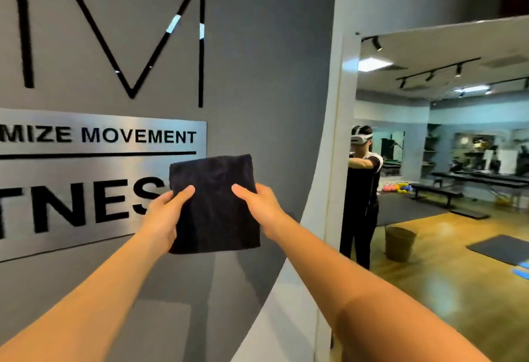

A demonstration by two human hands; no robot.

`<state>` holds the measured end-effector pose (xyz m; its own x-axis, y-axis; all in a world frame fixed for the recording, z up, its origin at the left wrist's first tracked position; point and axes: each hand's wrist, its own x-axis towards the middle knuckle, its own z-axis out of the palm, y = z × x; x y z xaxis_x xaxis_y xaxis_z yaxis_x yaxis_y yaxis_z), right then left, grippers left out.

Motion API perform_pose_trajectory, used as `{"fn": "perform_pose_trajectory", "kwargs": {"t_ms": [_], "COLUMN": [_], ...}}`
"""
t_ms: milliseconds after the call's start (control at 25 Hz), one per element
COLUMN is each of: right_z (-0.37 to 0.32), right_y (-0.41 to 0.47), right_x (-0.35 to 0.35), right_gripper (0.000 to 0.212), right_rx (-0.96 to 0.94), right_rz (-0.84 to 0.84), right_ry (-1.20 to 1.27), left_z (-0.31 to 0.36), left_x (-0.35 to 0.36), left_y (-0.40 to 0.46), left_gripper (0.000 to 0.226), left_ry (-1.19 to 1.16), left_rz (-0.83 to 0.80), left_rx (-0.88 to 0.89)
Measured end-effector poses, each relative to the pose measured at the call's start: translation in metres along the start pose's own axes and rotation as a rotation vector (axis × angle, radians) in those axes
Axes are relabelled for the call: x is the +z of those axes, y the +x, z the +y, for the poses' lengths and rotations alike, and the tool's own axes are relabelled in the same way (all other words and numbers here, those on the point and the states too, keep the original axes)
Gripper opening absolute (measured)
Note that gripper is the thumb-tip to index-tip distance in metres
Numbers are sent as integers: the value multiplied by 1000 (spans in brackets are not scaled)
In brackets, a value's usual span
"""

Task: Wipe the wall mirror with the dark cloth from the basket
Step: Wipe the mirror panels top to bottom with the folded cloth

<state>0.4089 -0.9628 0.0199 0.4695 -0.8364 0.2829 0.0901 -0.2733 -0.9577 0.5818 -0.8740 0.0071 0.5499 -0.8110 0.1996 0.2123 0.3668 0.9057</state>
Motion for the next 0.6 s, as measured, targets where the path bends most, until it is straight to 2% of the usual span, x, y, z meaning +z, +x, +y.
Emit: {"fn": "perform_pose_trajectory", "kwargs": {"t_ms": [160, 280, 600], "right_z": [-88, -126, -157], "right_y": [-30, -56, -102], "right_x": [-57, -103, -265], "right_gripper": [31, 33, 29], "right_rx": [-115, -176, -239], "right_rz": [176, 276, 492], "right_ry": [-64, -121, -213], "left_z": [60, 77, 43], "left_x": [78, 135, 306], "left_y": [-12, -23, -52], "left_gripper": [27, 24, 26], "left_ry": [-9, -20, -72], "left_rz": [-191, -295, -516], "left_rx": [70, 91, 66]}}
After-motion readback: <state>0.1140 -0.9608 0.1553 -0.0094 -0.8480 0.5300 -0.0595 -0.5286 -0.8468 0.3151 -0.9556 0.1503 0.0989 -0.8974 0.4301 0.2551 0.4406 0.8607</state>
